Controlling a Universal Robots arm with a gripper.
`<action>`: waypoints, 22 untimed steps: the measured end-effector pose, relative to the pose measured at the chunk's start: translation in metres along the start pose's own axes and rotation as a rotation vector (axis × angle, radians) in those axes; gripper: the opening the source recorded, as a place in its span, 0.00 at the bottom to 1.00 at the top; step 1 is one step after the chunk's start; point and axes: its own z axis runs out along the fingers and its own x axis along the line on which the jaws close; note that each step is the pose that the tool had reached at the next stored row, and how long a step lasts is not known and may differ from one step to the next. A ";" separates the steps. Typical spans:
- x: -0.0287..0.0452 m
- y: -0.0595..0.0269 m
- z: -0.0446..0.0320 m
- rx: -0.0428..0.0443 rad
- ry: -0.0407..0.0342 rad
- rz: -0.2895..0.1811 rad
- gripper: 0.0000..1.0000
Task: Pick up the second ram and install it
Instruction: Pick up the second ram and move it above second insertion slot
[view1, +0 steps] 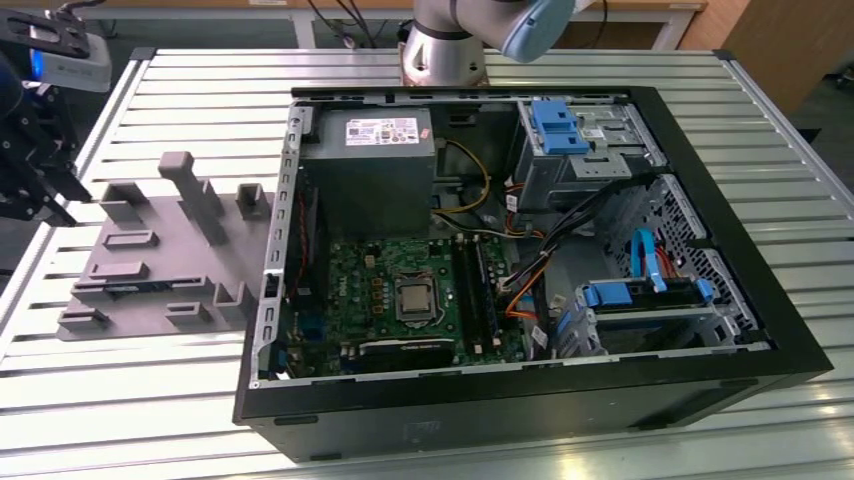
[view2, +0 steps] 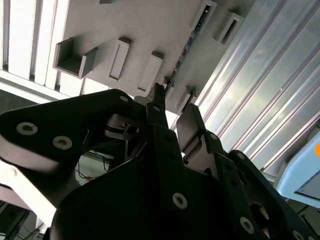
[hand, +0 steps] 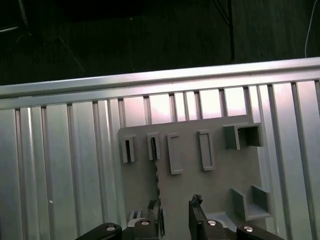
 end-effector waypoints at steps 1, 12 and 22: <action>0.0003 -0.0001 0.0017 0.0000 0.0000 0.000 0.37; 0.0039 -0.0009 0.0161 -0.0003 -0.0001 -0.001 0.37; 0.0039 -0.0010 0.0163 -0.0001 -0.0003 -0.001 0.37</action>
